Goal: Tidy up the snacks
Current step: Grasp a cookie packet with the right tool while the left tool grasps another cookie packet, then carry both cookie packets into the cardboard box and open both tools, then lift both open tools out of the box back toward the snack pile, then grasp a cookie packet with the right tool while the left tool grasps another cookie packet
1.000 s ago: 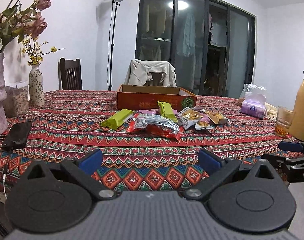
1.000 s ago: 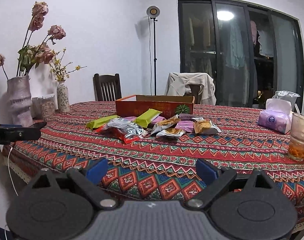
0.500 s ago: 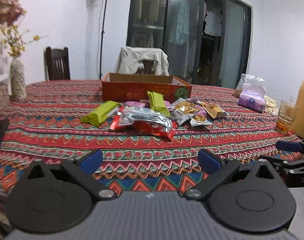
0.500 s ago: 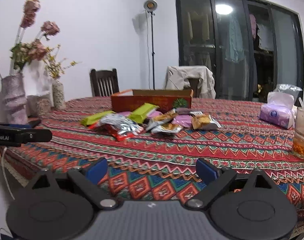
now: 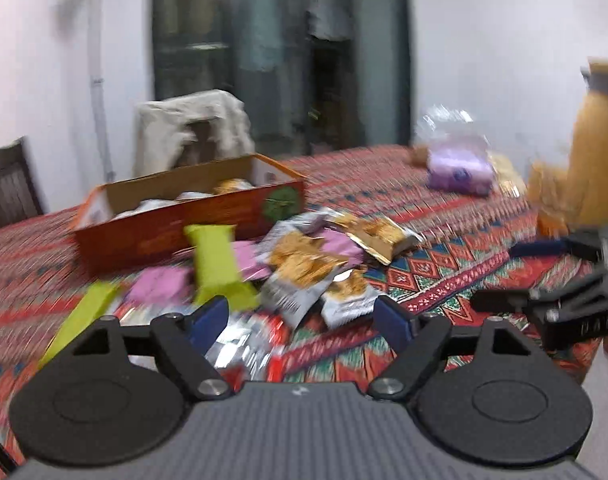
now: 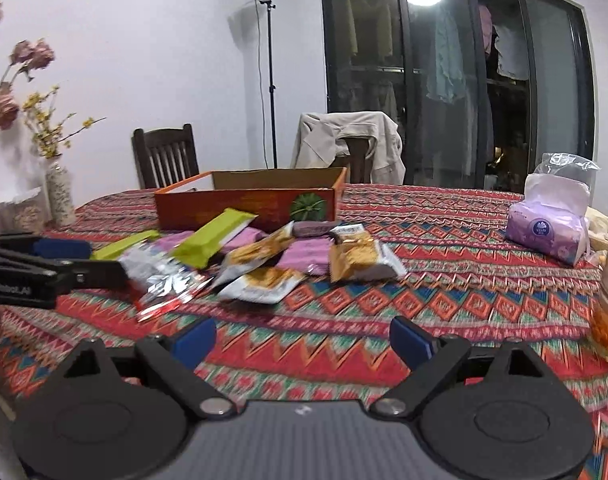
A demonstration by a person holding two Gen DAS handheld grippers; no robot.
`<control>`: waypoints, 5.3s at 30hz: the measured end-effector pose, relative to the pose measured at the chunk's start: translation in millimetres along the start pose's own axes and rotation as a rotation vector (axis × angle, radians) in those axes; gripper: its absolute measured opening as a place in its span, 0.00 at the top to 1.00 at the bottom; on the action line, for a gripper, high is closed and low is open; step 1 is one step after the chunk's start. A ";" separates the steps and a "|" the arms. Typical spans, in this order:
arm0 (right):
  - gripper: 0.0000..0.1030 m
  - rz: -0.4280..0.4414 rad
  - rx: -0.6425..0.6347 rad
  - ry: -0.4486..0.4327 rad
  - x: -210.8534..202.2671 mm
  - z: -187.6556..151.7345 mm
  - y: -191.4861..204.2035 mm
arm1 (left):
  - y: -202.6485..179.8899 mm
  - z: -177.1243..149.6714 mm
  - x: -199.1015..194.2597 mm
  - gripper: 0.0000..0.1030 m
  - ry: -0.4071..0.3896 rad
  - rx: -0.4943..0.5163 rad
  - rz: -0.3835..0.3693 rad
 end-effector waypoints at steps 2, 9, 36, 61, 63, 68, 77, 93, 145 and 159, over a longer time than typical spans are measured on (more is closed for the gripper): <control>0.11 -0.008 0.004 0.007 15.9 12.3 -10.3 | -0.4 12.7 25.4 0.20 0.024 0.049 -0.007; 0.11 -0.028 0.036 0.076 86.9 46.6 -39.4 | 11.5 28.7 102.8 0.20 0.175 0.103 -0.106; 0.44 0.052 -0.050 0.136 65.2 35.4 -26.0 | 29.2 19.9 1.6 0.61 0.040 -0.276 -0.179; 0.43 0.194 -0.203 0.011 100.4 141.6 45.1 | 195.2 94.1 25.4 0.60 -0.016 -0.292 0.090; 0.43 0.205 -0.197 0.025 134.6 165.0 43.3 | 216.4 105.1 57.9 0.60 0.018 -0.295 0.108; 0.42 0.119 -0.217 0.098 232.4 213.2 34.1 | 258.9 122.3 141.1 0.60 0.113 -0.288 0.180; 0.34 -0.045 -0.233 0.299 388.0 240.1 18.1 | 281.6 116.8 225.4 0.55 0.233 -0.287 0.248; 0.23 -0.045 -0.213 0.183 307.5 259.4 9.1 | 272.7 148.6 130.5 0.25 0.111 -0.322 0.218; 0.00 -0.024 -0.033 0.047 -26.4 -36.6 39.1 | 18.5 -70.2 -83.4 0.00 0.056 -0.293 0.204; 0.01 0.020 -0.011 0.094 35.9 1.9 44.6 | 55.6 -61.6 -47.1 0.00 0.074 -0.345 0.196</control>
Point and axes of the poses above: each gripper's, at about its wrist camera, not at the fingertips, and x roughly the way its jaws point, y to its left, z to its top, the point moved 1 cm from there along x, roughly the way its jaws point, and after that the axes turned 4 degrees about y, right-handed, at the moved point
